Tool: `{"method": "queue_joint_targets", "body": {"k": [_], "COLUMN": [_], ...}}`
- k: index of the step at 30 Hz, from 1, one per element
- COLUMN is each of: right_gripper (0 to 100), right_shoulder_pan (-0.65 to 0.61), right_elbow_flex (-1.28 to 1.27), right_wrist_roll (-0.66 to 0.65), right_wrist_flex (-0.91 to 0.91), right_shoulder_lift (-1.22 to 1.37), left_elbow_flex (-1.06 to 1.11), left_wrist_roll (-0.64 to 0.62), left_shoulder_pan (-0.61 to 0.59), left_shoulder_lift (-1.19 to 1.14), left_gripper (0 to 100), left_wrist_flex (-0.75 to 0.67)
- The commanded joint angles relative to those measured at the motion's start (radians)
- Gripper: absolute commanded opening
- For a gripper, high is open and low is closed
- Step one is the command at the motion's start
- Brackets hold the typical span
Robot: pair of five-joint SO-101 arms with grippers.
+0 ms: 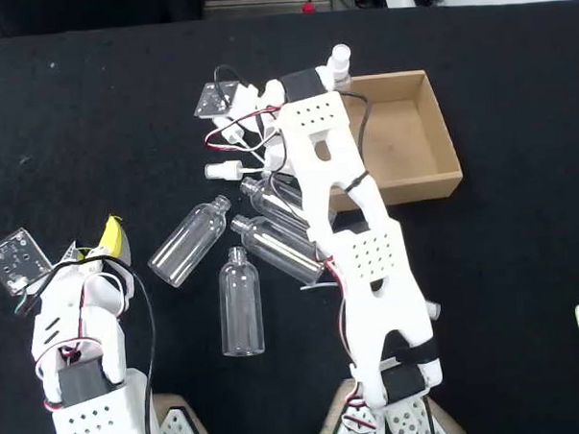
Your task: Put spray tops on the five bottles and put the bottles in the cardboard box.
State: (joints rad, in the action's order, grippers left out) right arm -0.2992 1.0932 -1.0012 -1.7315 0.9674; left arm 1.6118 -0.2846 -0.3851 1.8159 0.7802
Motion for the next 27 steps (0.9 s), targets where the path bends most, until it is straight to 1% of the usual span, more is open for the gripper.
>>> {"method": "queue_joint_targets", "body": {"k": [1,10,11,14,16,17,21,27], "right_gripper": [15.7,14.9,12.8,0.4,2.3,0.8,1.0,1.5], "right_shoulder_pan": [0.046,0.057,0.055,0.055,0.055,0.054,0.025,-0.015], "right_elbow_flex": [0.012,0.038,0.045,0.094,0.136,0.157,0.234,0.237], "right_wrist_roll": [-0.041,-0.041,-0.041,-0.003,0.048,0.071,0.157,0.167], "right_wrist_flex": [-0.028,-0.028,-0.028,-0.028,-0.029,-0.029,-0.034,-0.034], "right_shoulder_lift": [-0.051,-0.010,-0.005,-0.001,-0.005,-0.007,-0.007,-0.001], "left_elbow_flex": [-0.021,-0.021,-0.021,-0.021,-0.021,-0.021,-0.021,-0.021], "left_wrist_roll": [-0.005,-0.005,-0.005,-0.005,-0.005,-0.005,-0.005,-0.005], "left_shoulder_pan": [-0.007,-0.005,-0.005,-0.004,-0.004,-0.004,-0.004,-0.008], "left_shoulder_lift": [0.009,0.009,0.009,0.009,0.009,0.009,0.009,0.009], "left_gripper": [23,23,23,23,23,23,23,23], "left_wrist_flex": [-0.026,-0.026,-0.026,-0.026,-0.026,-0.026,-0.026,-0.026]}}
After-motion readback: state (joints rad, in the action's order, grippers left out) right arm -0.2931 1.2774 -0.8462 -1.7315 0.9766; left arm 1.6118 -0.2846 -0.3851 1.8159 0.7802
